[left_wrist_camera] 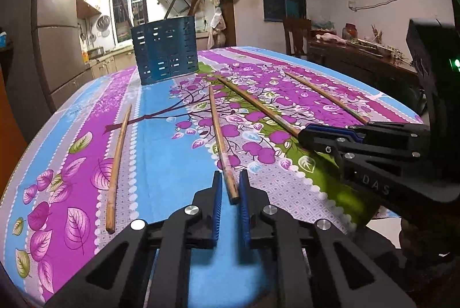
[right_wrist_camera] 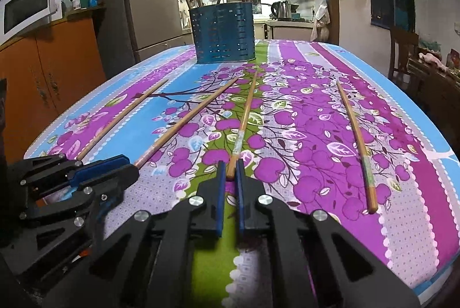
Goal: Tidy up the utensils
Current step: 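Close the left tool on a chopstick while the right tool closes on another, then lift the left tool's chopstick over the blue holder while the right tool carries its chopstick there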
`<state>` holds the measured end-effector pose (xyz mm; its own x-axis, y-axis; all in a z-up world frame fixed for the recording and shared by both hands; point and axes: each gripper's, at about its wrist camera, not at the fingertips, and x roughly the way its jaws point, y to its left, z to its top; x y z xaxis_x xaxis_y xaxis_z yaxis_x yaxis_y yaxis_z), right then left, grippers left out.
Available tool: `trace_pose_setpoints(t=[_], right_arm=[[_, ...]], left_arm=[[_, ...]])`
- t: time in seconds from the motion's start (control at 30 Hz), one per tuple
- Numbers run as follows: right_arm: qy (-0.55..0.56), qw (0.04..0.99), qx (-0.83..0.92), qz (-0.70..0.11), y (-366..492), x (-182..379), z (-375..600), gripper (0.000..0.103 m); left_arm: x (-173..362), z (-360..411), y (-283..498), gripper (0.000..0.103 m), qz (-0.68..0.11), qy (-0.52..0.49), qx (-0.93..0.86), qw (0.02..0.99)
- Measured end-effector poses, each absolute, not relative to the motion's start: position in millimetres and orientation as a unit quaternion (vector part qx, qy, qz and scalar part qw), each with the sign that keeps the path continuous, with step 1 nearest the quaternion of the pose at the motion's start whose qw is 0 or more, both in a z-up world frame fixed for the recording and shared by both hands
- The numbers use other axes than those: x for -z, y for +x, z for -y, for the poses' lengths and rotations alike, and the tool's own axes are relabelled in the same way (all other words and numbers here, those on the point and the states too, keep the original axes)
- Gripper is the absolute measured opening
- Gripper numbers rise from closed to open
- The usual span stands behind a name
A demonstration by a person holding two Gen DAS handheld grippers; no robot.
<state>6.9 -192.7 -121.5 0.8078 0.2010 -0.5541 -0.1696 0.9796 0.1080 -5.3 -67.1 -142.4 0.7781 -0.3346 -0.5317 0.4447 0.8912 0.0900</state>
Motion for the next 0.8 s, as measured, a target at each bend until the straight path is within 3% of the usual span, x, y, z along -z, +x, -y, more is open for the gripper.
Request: trace_pose_setpoints(t=[0.47,0.8], right_arm=[[0.014,0.958,-0.093,-0.272,-10.8,95.8,201.3,0.005],[-0.020,0.976,-0.096,-0.195,-28.1,25.0,220.1,0.005]], left_arm=[[112.5,33.7,-11.6,0.007,-0.247,0.088,0.147,0.954],[56.4,10.5,-12.5,0.007,-0.277,0.100,0.162,0.942]])
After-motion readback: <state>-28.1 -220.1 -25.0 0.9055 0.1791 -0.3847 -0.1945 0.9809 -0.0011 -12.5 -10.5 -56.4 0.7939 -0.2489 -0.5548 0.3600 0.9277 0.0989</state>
